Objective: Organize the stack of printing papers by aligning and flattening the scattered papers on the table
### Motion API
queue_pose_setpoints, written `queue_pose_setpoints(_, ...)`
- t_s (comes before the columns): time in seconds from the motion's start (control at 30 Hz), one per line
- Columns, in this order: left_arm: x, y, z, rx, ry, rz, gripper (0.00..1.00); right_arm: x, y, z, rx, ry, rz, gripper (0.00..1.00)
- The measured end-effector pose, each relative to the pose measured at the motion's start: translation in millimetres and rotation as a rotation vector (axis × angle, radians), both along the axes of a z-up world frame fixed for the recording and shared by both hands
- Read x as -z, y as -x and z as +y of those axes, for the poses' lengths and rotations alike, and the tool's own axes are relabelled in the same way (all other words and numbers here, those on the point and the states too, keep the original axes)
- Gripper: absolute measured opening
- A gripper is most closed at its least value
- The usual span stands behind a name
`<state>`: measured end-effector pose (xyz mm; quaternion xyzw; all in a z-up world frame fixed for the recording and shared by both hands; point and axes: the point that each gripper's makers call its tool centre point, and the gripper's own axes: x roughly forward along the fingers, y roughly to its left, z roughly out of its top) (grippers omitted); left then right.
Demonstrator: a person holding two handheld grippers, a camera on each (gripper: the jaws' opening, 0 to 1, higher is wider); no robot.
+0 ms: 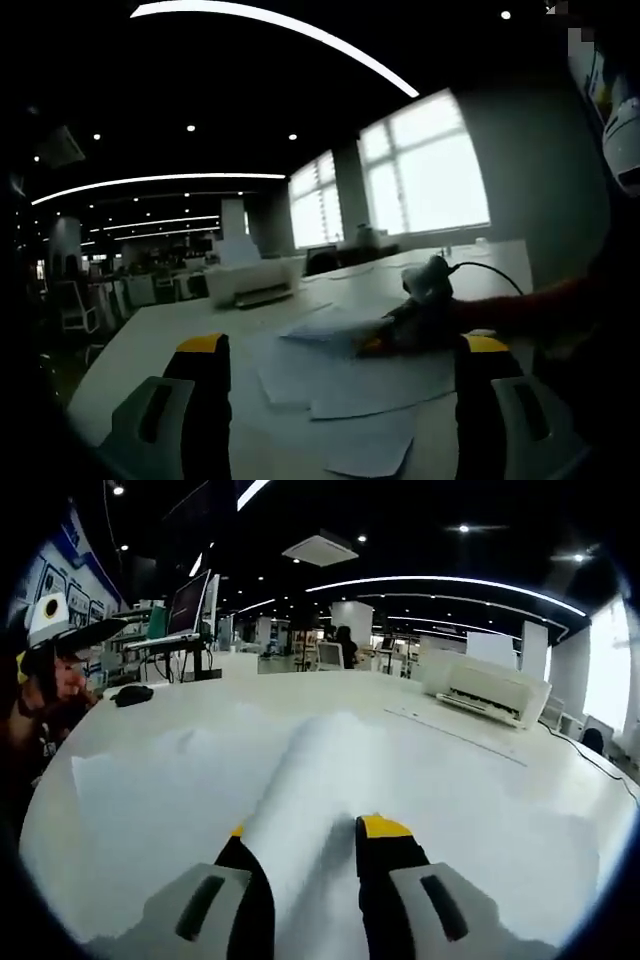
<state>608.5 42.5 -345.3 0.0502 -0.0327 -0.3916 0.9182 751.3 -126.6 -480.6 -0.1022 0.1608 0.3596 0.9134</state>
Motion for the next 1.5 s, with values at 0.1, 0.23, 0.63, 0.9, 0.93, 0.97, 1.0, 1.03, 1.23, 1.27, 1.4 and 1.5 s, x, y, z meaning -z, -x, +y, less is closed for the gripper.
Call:
queue_pose_setpoints(0.1,0.2,-0.3,0,0.000,0.001,0.001,0.95,0.0,0,1,-0.009,0.002,-0.005,0.23)
queue_pose_setpoints(0.23,-0.2,-0.6,0,-0.001,0.003,0.001,0.95,-0.7,4,1,-0.032,0.004,-0.010,0.23)
queue_pose_setpoints(0.63,-0.9,-0.6,1,-0.003,0.002,-0.002,0.95,-2.8,7,-1,-0.056,0.036,-0.048,0.20)
queue_pose_setpoints(0.9,-2.0,-1.1,-2,0.000,0.002,-0.003,0.95,-8.3,8,-9,-0.041,-0.027,-0.022,0.20)
queue_pose_setpoints(0.93,-2.1,-1.2,-2,0.001,0.002,-0.003,0.95,-7.4,9,-10,-0.042,-0.025,-0.018,0.21)
queue_pose_setpoints(0.97,-1.6,-1.3,-2,0.001,0.001,-0.002,0.95,-5.8,10,-9,-0.047,-0.035,0.002,0.24)
queue_pose_setpoints(1.0,-1.1,-1.4,-3,0.002,0.000,-0.001,0.95,-4.1,10,-8,-0.053,-0.046,0.023,0.27)
queue_pose_setpoints(1.03,-0.6,-1.5,-3,0.002,-0.001,0.000,0.95,-2.4,11,-8,-0.058,-0.057,0.043,0.27)
queue_pose_setpoints(1.23,-0.8,-1.3,-4,0.002,-0.002,0.000,0.95,1.8,13,-9,-0.092,-0.020,0.035,0.23)
queue_pose_setpoints(1.27,-1.0,-1.3,-5,0.003,-0.001,0.000,0.95,1.9,13,-9,-0.097,-0.014,0.033,0.23)
queue_pose_setpoints(1.4,-1.5,-1.1,-7,0.006,-0.003,-0.001,0.95,2.5,12,-11,-0.098,-0.003,0.031,0.16)
queue_pose_setpoints(1.5,-1.8,-0.9,-7,0.008,-0.004,-0.002,0.95,-0.4,9,-15,-0.106,0.058,-0.025,0.13)
